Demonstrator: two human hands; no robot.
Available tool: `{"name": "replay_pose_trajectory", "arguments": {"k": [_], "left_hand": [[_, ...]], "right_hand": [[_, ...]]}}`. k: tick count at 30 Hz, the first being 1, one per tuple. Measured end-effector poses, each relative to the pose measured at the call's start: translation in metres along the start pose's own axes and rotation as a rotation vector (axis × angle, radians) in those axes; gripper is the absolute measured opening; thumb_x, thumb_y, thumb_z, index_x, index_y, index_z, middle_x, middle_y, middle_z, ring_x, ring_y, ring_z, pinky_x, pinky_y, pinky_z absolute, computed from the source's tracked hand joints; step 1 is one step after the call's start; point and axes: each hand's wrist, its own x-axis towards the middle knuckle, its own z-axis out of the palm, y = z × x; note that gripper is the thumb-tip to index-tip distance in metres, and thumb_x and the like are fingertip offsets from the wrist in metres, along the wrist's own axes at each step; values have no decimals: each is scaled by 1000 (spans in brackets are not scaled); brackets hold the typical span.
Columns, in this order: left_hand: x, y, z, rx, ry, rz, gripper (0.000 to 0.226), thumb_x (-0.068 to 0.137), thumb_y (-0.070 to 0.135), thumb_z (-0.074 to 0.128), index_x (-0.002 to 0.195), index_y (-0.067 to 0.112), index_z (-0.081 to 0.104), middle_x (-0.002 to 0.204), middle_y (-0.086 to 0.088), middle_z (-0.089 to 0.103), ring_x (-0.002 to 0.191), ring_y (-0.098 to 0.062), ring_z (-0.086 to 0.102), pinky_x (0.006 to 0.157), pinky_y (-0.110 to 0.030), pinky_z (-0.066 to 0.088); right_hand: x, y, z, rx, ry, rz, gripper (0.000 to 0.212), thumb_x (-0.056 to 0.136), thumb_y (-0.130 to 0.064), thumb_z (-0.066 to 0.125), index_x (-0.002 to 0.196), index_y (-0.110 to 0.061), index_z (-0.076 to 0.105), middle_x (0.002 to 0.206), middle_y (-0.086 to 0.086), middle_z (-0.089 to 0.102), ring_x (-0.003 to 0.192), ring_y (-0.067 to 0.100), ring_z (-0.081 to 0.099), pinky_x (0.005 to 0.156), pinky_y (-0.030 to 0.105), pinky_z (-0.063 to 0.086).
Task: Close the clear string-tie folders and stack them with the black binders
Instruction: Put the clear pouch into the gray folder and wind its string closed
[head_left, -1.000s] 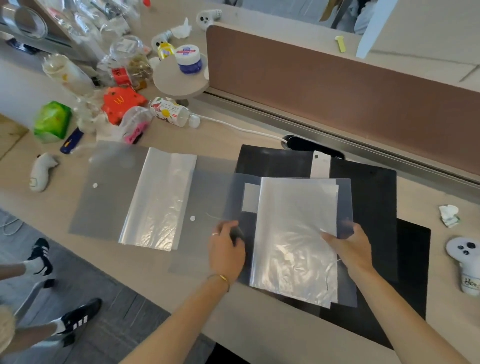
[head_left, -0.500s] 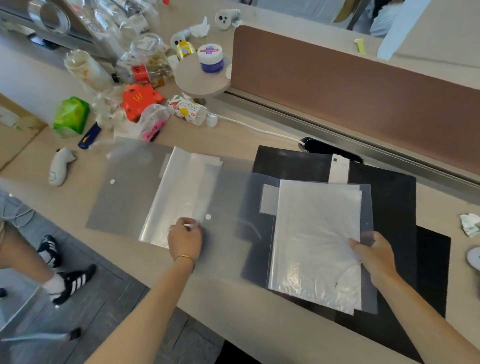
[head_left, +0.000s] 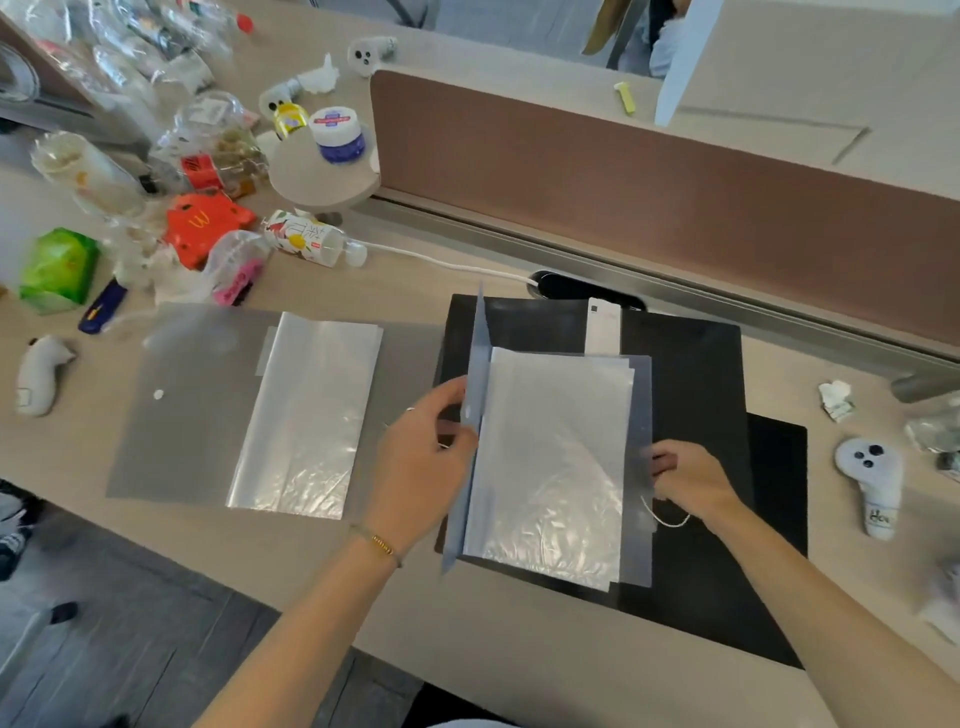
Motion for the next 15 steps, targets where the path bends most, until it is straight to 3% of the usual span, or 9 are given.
{"name": "replay_pose_trajectory", "arguments": {"k": [1, 3, 6, 8, 12, 15], "left_hand": [[-3, 7, 13, -1, -39, 6, 42, 100, 20, 63, 138, 37, 56, 117, 29, 64, 102, 0, 65, 84, -10, 54], [-7, 16, 41, 25, -81, 0, 47, 100, 29, 64, 144, 36, 51, 129, 17, 65, 110, -6, 65, 98, -24, 56], [-11, 21, 87, 85, -118, -37, 52, 97, 47, 63, 146, 39, 48, 142, 13, 59, 125, -12, 60, 105, -31, 49], [-13, 23, 119, 139, -145, -61, 57, 95, 55, 61, 147, 39, 44, 149, 12, 54, 133, -16, 56, 109, -33, 46], [-13, 15, 171, 294, -153, -102, 66, 91, 58, 64, 148, 37, 40, 154, 8, 48, 133, -22, 56, 107, -35, 49], [-10, 4, 190, 294, -146, -170, 67, 90, 51, 68, 149, 34, 42, 155, 4, 47, 129, -25, 60, 105, -36, 52]], "right_hand": [[0, 2, -2, 8, -20, -6, 45, 81, 10, 67, 115, -20, 68, 108, 1, 70, 101, 19, 67, 81, 29, 58], [0, 6, -6, 25, -53, -23, 39, 85, 8, 64, 111, -20, 70, 107, 1, 71, 100, 17, 67, 81, 27, 57], [0, 16, -12, 75, -20, 7, 28, 91, -1, 62, 109, -18, 74, 104, 0, 72, 97, 17, 68, 91, 36, 57], [-1, 25, -14, 143, 1, 61, 22, 94, -7, 59, 108, -16, 75, 97, 3, 75, 90, 19, 71, 89, 39, 59], [-13, 30, -16, 311, -121, 188, 19, 101, -15, 55, 106, -10, 73, 90, 8, 79, 87, 22, 76, 84, 35, 61], [-23, 32, -13, 312, -271, 152, 17, 101, -16, 57, 114, -15, 67, 96, 6, 79, 89, 18, 76, 81, 29, 59]]}}
